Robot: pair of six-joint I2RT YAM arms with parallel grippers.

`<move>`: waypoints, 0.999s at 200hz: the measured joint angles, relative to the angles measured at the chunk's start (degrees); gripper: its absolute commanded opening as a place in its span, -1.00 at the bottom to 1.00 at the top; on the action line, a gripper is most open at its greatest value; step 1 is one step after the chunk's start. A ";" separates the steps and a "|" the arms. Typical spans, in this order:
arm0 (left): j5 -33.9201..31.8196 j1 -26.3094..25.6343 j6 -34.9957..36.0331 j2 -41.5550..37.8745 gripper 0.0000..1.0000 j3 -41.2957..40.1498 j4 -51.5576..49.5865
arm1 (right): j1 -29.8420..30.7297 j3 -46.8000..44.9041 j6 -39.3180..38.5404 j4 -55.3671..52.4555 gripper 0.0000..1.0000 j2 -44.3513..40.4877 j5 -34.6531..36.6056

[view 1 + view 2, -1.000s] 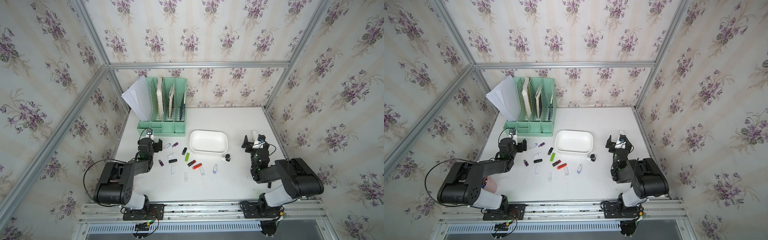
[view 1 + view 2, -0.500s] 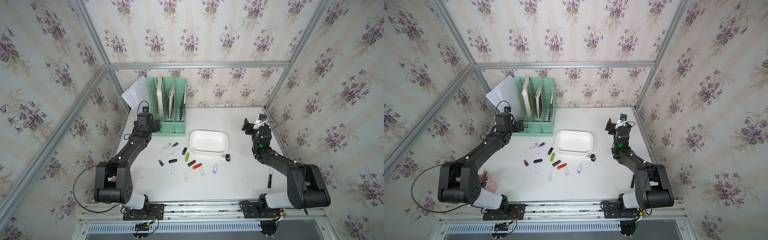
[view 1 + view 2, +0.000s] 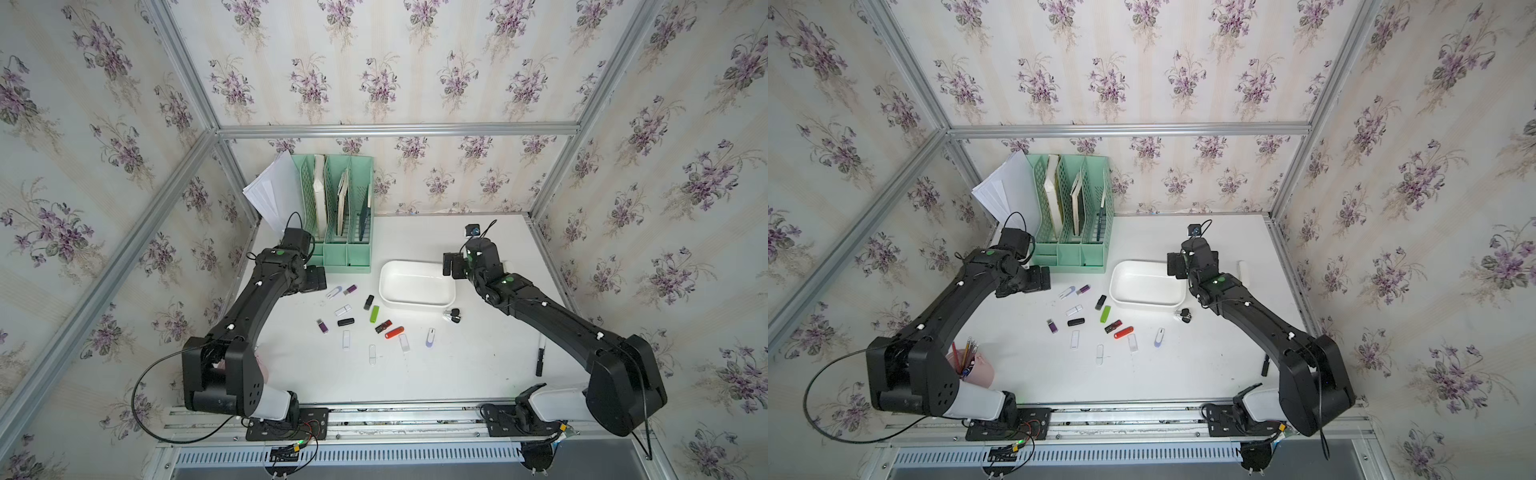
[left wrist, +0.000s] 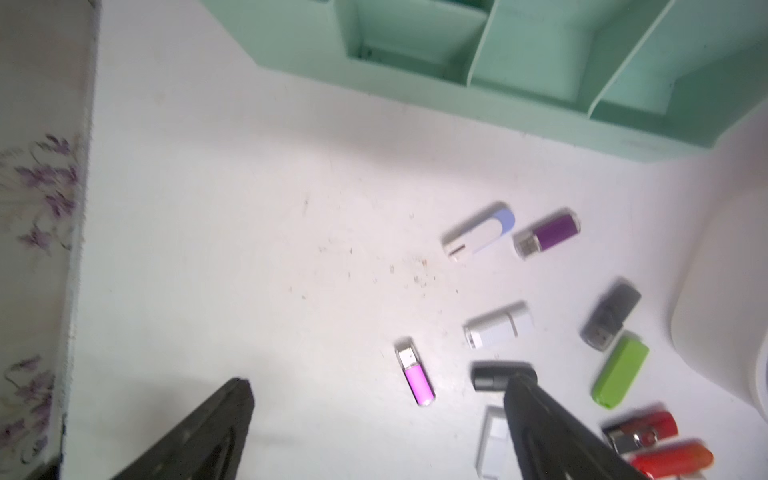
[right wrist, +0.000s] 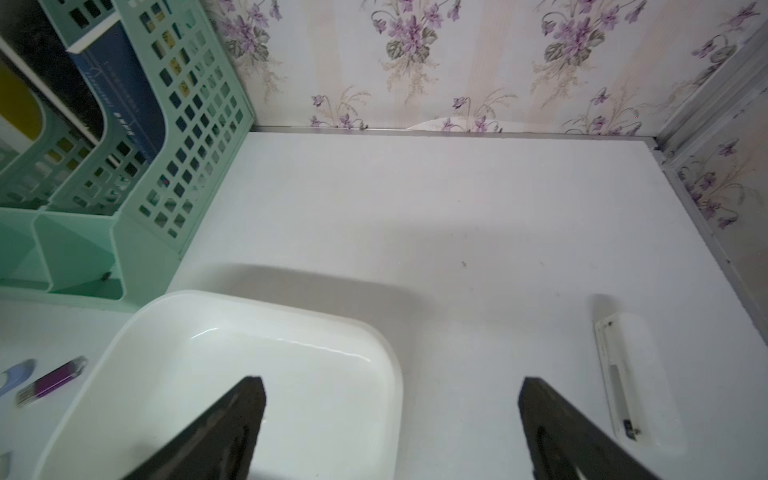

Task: Put the usb flash drive into the storage box
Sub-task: Pick up the USB flash from the center of the board.

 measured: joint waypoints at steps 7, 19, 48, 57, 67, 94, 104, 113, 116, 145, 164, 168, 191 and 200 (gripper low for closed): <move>1.14 -0.02 -1.03 -0.46 0.98 -1.11 -1.16 | 1.36 0.59 0.63 -1.64 1.00 -0.13 0.20; 3.43 -0.02 -2.91 -1.18 0.99 -4.11 -1.81 | 3.80 1.11 2.14 -4.50 1.00 -0.55 0.57; 7.43 -0.02 -5.90 -1.14 0.88 -8.41 -2.40 | 7.32 0.63 5.60 -8.76 1.00 -2.54 -0.50; 8.15 -0.02 -6.45 -0.52 0.84 -9.38 -2.23 | 8.13 -0.02 7.02 -9.62 1.00 -3.04 -0.55; 8.79 -0.02 -7.06 0.04 0.79 -10.34 -2.01 | 9.07 -0.83 8.24 -10.45 1.00 -3.30 -0.94; 9.18 -0.02 -8.63 1.25 0.63 -11.74 -0.79 | 11.69 -3.19 10.73 -11.43 1.00 -3.13 -3.04; 9.18 -0.02 -8.85 2.29 0.57 -11.65 0.00 | 12.00 -3.87 11.30 -11.69 0.99 -2.91 -3.30; 9.18 0.00 -9.07 3.34 0.48 -11.50 0.63 | 12.41 -4.46 12.22 -11.80 0.99 -2.75 -3.52; 9.18 0.00 -9.14 3.61 0.46 -11.47 0.79 | 12.52 -4.63 12.39 -11.93 0.99 -2.73 -3.48; 8.98 0.00 -9.86 5.86 0.38 -11.37 2.32 | 13.64 -5.46 13.79 -12.28 0.99 -2.32 -3.85; 8.70 -0.02 -10.19 6.99 0.38 -11.39 2.91 | 13.77 -5.62 14.25 -12.26 0.99 -1.88 -3.93; 8.68 -0.04 -10.19 7.17 0.38 -11.45 3.08 | 13.77 -5.64 14.43 -12.28 0.99 -1.73 -3.96; 8.44 -0.26 -10.36 8.22 0.36 -12.35 4.04 | 13.92 -5.64 15.10 -12.33 0.99 -0.81 -4.15; 8.46 -0.37 -10.38 8.66 0.35 -12.72 4.50 | 14.12 -5.64 15.26 -12.26 0.99 -0.37 -4.28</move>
